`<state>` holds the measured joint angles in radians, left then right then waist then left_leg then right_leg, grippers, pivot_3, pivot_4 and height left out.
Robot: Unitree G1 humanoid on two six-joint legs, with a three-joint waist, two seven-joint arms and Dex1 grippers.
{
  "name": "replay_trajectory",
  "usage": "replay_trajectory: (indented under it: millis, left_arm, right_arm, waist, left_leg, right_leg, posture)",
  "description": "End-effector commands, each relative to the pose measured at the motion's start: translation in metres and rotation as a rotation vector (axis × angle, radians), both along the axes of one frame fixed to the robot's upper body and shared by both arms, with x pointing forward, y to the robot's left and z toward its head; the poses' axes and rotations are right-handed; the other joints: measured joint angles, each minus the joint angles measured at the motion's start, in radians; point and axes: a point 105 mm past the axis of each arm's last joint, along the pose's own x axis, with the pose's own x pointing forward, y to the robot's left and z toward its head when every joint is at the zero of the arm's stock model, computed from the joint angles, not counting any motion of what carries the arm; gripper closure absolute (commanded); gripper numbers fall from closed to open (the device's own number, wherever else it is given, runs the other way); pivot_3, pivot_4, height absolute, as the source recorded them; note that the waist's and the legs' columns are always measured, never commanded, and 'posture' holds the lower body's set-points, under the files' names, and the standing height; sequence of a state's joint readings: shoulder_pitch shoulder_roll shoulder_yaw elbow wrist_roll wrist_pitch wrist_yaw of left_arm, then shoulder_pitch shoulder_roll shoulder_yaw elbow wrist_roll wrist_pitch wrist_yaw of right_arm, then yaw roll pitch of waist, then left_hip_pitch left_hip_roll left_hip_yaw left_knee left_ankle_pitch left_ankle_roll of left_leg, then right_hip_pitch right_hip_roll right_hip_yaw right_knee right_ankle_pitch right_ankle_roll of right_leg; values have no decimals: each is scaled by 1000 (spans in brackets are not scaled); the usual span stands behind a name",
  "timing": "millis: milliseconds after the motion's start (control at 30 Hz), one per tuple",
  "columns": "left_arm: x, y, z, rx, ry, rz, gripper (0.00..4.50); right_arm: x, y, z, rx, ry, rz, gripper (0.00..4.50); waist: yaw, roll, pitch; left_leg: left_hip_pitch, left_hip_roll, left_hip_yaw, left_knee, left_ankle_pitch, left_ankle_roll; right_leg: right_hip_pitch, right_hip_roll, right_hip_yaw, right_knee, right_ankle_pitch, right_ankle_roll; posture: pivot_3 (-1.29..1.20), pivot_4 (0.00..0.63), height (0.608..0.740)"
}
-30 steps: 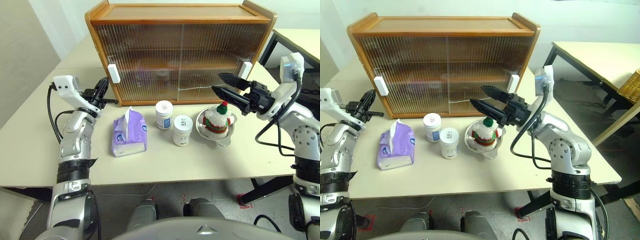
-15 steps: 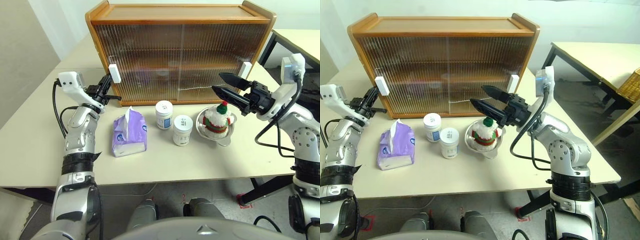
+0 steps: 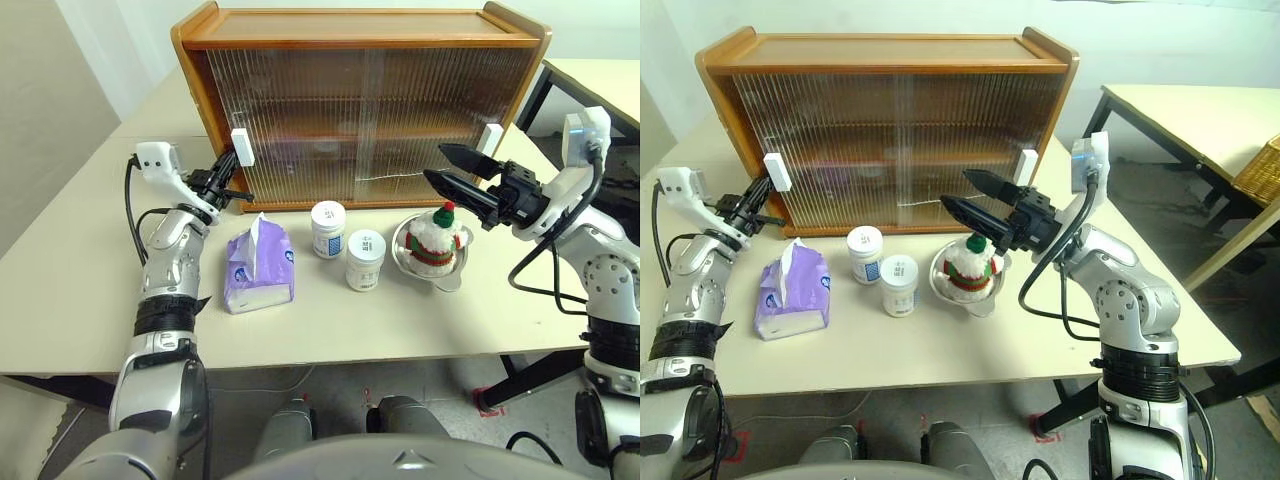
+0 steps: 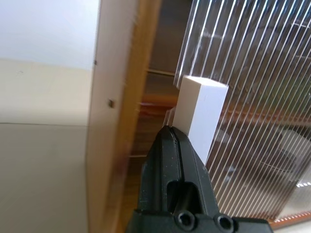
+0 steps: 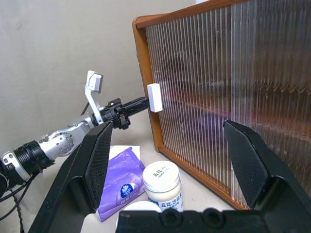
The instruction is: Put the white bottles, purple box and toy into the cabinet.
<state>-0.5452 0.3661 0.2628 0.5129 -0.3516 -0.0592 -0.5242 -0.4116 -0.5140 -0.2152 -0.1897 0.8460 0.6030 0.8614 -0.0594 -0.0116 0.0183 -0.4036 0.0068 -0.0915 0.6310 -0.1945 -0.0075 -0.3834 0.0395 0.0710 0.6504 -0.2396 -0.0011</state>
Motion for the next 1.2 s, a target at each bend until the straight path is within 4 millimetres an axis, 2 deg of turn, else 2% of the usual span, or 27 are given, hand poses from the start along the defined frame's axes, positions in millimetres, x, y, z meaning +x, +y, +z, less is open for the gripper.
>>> replay_trajectory:
  millis: [33, 533, 667, 1000, 1200]
  left_arm:
    - [5, -22, -1, 24, 1, -73, 4475]
    - [19, -80, 6, 40, -9, -242, 4475]
    - [22, -89, 9, 44, -12, -271, 4475]
    - [28, -125, 16, 55, -15, -384, 4475]
    - [30, -136, 19, 60, -21, -416, 4475]
  right_arm:
    - [-2, 0, 2, 0, -13, -3, 0]
    - [-1, -1, 1, -6, -6, -14, 0]
    - [-1, -1, -1, -13, -2, -17, 0]
    - [-2, -4, -1, -17, -2, -31, 0]
    - [-2, -5, -1, -19, 0, -36, 0]
  waist:
    - [0, 0, 0]
    - [-10, 0, 0]
    - [-10, 0, 0]
    - [-10, 0, 0]
    - [-15, 0, 0]
  left_leg:
    - [0, 0, 0, 0, 0, 0]
    - [-2, 0, 1, 5, 0, 2]
    - [-3, 0, 1, 6, -1, 2]
    - [-5, -1, 0, 8, -1, 4]
    - [-6, -1, 1, 9, -2, 4]
  right_leg:
    - [0, 0, 0, 0, 0, 0]
    - [1, 0, 0, -1, 2, 3]
    - [0, 0, 0, -1, 2, 3]
    - [0, -1, 0, -2, 2, 4]
    - [0, -1, 0, -2, 2, 5]
  posture:
    - [-178, 11, 740]
    - [-186, 15, 740]
    - [-187, 16, 740]
    - [-187, 16, 740]
    - [-210, 19, 740]
